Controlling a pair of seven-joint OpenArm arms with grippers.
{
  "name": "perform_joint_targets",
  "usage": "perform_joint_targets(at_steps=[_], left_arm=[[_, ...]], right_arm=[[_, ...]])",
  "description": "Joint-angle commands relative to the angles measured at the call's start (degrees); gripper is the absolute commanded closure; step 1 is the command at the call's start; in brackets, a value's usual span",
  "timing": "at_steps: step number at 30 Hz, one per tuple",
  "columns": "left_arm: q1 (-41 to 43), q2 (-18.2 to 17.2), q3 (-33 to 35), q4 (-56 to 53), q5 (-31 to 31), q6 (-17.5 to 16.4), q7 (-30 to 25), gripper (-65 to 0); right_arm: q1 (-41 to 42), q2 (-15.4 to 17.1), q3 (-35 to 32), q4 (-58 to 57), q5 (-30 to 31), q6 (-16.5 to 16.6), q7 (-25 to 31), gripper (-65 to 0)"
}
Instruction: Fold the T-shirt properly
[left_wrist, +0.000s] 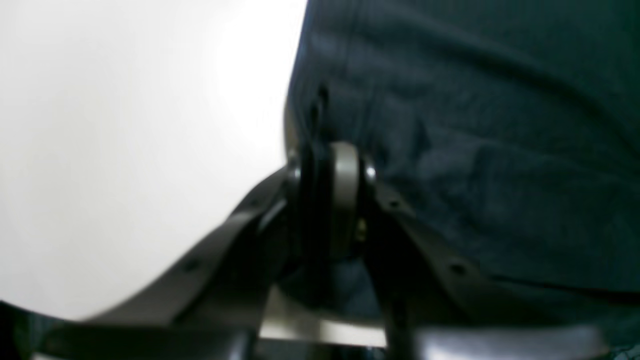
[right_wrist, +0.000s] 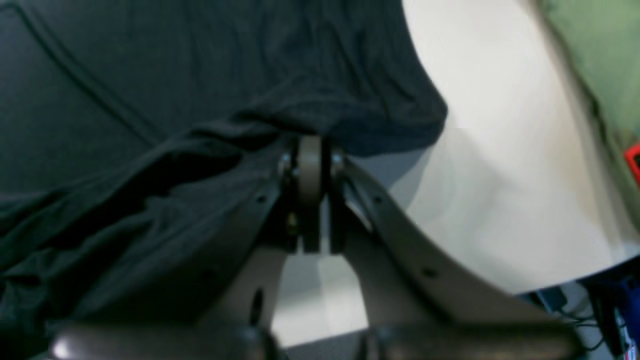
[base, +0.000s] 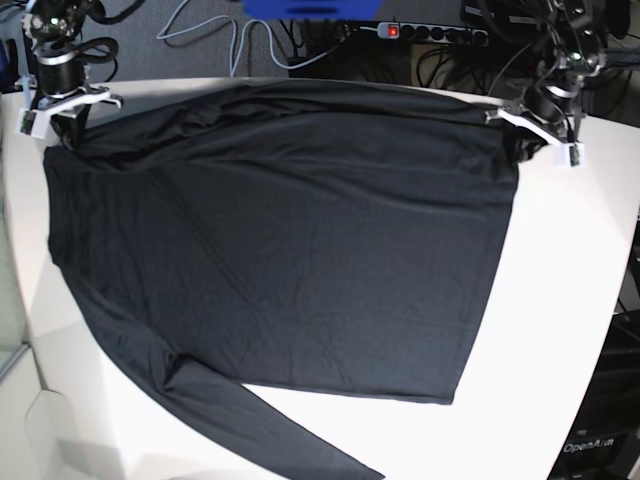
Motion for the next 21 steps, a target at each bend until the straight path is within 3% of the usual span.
perform_joint_targets(at_steps=[1,10,21], left_arm=[[-0.1,-0.4,-0.2,1.4,-0.7,-0.4,-0.2,-6.7],[-4.1,-0.4,-0.2,2.6,-0.7,-0.3,6.1,-6.7],[-1.3,-0.8,-0.2,4.4,-0.7,-0.8,6.5,-7.0]], right_arm=[[-0.3,0.5,0.3,1.5,0.7,0.2,1.4,-0.4],[0.2,0.9,0.2,1.9,0.6,0.2,1.4,-0.4],[0.2,0.9,0.3,1.7,0.6,0.2,1.4,-0.3]])
